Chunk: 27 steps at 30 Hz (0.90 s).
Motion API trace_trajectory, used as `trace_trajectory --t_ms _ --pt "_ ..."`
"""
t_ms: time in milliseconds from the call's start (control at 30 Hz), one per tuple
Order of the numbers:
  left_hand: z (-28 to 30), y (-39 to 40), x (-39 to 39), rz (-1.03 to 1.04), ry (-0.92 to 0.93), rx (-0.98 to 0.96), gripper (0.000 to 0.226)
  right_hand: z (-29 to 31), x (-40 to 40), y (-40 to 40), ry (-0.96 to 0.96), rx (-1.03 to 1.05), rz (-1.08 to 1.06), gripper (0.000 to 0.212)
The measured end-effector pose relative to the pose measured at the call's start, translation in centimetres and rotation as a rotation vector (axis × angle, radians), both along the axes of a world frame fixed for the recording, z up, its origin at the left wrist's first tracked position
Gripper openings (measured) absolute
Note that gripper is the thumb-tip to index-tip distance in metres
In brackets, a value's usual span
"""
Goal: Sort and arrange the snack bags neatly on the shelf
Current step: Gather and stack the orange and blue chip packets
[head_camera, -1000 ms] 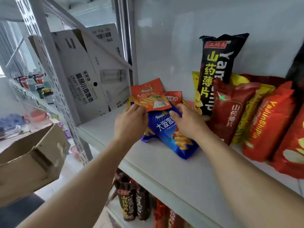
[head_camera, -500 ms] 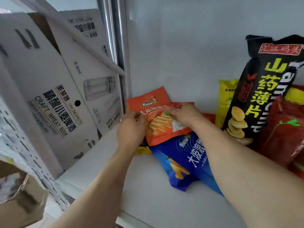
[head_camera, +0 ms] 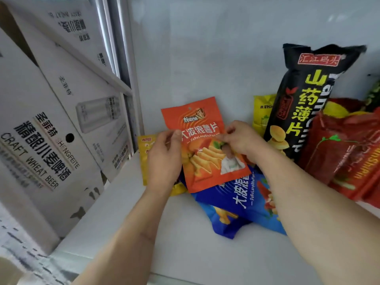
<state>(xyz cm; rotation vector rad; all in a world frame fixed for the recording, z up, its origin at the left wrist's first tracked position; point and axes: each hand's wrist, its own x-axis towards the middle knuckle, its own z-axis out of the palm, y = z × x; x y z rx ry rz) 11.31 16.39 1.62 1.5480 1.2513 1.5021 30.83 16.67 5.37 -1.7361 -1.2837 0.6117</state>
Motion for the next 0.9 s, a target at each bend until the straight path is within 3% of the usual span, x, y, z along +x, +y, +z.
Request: trace_trajectory --t_ms 267,400,500,633,800,900 --pt "-0.4 -0.9 0.3 -0.045 -0.168 -0.022 0.043 -0.1 1.9 -3.9 0.080 -0.007 0.045 0.025" --pt "-0.8 -0.9 -0.1 0.089 -0.073 -0.024 0.035 -0.2 3.3 -7.4 0.032 -0.146 0.021 0.017" --pt "-1.9 -0.7 -0.3 0.170 0.062 -0.031 0.042 -0.9 4.0 -9.3 -0.149 -0.241 -0.075 0.014" --pt "-2.6 -1.1 0.0 0.216 0.238 -0.179 0.053 -2.6 5.7 -10.6 -0.558 -0.411 -0.205 0.037" --pt "-2.5 -1.8 0.6 0.123 0.374 -0.355 0.051 -4.4 5.0 -12.3 -0.668 -0.426 -0.284 0.059" --pt "-2.9 -1.3 0.8 -0.021 0.292 -0.381 0.032 -4.6 4.7 -12.8 -0.634 -0.430 -0.269 0.072"
